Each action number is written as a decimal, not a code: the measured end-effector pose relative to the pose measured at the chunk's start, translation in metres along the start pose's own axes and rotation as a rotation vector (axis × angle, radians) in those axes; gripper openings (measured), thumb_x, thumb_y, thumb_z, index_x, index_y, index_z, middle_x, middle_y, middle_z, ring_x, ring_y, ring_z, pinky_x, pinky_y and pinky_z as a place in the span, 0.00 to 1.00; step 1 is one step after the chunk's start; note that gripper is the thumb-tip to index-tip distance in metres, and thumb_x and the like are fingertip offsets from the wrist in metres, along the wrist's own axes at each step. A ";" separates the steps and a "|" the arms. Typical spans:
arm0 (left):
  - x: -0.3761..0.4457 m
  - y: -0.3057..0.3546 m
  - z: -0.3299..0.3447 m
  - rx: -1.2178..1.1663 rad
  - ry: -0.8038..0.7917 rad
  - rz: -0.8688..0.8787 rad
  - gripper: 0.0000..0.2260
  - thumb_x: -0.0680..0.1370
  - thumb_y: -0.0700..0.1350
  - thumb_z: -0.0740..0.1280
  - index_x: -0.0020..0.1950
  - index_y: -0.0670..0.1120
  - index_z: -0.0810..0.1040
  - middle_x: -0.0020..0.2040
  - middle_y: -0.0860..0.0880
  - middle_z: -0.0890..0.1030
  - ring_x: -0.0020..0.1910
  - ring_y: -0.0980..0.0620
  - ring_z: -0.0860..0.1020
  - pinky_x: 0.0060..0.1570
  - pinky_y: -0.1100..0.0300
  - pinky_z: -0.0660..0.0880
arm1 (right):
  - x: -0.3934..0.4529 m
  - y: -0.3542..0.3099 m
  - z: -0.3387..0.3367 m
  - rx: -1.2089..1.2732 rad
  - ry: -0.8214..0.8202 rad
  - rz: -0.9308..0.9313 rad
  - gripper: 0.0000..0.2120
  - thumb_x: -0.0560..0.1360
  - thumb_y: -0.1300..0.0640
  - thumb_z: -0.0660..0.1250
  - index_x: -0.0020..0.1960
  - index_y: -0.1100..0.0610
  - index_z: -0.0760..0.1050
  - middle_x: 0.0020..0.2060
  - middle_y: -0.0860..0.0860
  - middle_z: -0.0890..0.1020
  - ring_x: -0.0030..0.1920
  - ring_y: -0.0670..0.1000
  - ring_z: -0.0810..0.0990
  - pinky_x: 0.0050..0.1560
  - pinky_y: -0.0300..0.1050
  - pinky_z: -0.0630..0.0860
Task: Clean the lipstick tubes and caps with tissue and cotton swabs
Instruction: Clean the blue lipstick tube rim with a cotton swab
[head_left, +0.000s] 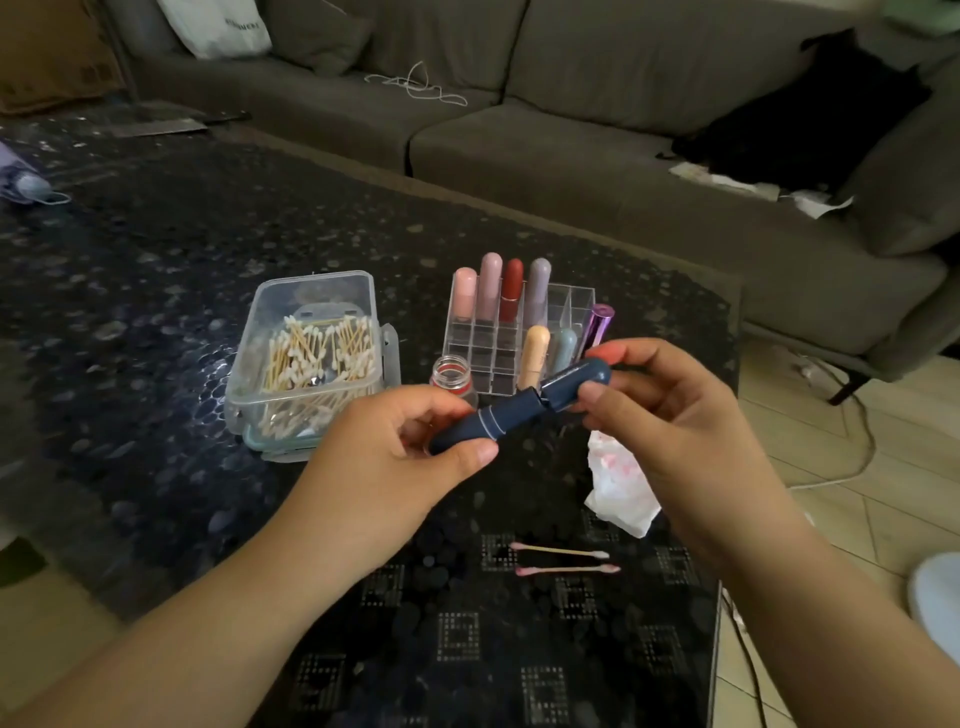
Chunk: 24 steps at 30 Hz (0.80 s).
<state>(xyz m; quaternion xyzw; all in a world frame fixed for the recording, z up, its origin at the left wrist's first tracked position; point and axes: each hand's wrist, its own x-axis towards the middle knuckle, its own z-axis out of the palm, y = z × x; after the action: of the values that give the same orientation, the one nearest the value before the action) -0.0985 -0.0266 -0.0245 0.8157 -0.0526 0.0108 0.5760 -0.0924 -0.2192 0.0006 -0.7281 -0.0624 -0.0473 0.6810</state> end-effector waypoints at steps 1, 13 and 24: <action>0.000 0.001 0.003 0.004 -0.004 0.008 0.06 0.68 0.47 0.74 0.44 0.55 0.82 0.40 0.55 0.84 0.40 0.52 0.81 0.47 0.54 0.79 | -0.001 0.000 -0.002 0.006 -0.006 0.004 0.08 0.72 0.67 0.68 0.48 0.56 0.77 0.39 0.49 0.85 0.43 0.46 0.83 0.50 0.38 0.79; 0.001 0.010 0.022 0.115 -0.003 0.201 0.07 0.66 0.55 0.69 0.42 0.60 0.82 0.41 0.57 0.80 0.41 0.55 0.78 0.44 0.58 0.76 | -0.008 0.003 -0.012 -0.039 -0.095 0.013 0.10 0.62 0.57 0.71 0.42 0.55 0.76 0.40 0.50 0.85 0.42 0.46 0.84 0.42 0.33 0.77; 0.011 0.022 0.013 0.487 0.113 0.437 0.21 0.72 0.61 0.59 0.60 0.52 0.75 0.51 0.60 0.75 0.51 0.63 0.73 0.47 0.69 0.69 | -0.005 -0.010 -0.008 -0.131 0.108 -0.011 0.08 0.70 0.61 0.72 0.47 0.52 0.77 0.41 0.44 0.84 0.43 0.42 0.82 0.45 0.32 0.76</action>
<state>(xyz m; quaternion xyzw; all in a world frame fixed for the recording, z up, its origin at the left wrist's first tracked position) -0.0905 -0.0467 -0.0069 0.8969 -0.1900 0.1916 0.3504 -0.0988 -0.2267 0.0099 -0.7669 -0.0265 -0.0944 0.6342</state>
